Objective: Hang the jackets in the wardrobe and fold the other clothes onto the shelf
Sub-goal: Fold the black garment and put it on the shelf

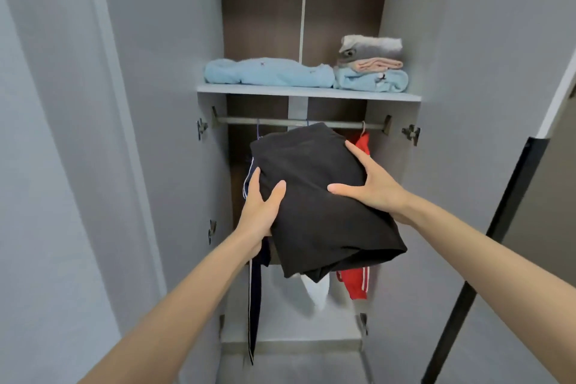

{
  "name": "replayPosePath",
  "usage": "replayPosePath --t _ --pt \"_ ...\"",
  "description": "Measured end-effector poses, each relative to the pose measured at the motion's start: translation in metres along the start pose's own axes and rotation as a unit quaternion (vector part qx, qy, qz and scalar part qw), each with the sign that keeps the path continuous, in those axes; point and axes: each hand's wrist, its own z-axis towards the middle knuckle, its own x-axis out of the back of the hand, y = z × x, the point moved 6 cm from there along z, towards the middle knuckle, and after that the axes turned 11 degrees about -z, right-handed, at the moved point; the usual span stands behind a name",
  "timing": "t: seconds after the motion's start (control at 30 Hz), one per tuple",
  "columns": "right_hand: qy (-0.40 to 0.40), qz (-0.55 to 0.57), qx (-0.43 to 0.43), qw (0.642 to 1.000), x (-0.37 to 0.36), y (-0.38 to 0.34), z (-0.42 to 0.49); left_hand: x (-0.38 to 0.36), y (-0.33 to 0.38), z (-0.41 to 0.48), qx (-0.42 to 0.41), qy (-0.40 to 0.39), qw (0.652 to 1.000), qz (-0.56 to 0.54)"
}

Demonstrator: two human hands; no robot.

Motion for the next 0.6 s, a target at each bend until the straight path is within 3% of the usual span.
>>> replayPosePath --t 0.23,0.6 --pt "0.007 0.032 -0.002 0.999 0.064 -0.05 0.076 -0.032 0.087 0.049 -0.063 -0.019 0.998 0.003" --pt "0.048 -0.024 0.056 0.997 0.137 -0.054 0.254 -0.097 0.139 0.2 -0.127 0.002 0.992 0.006"
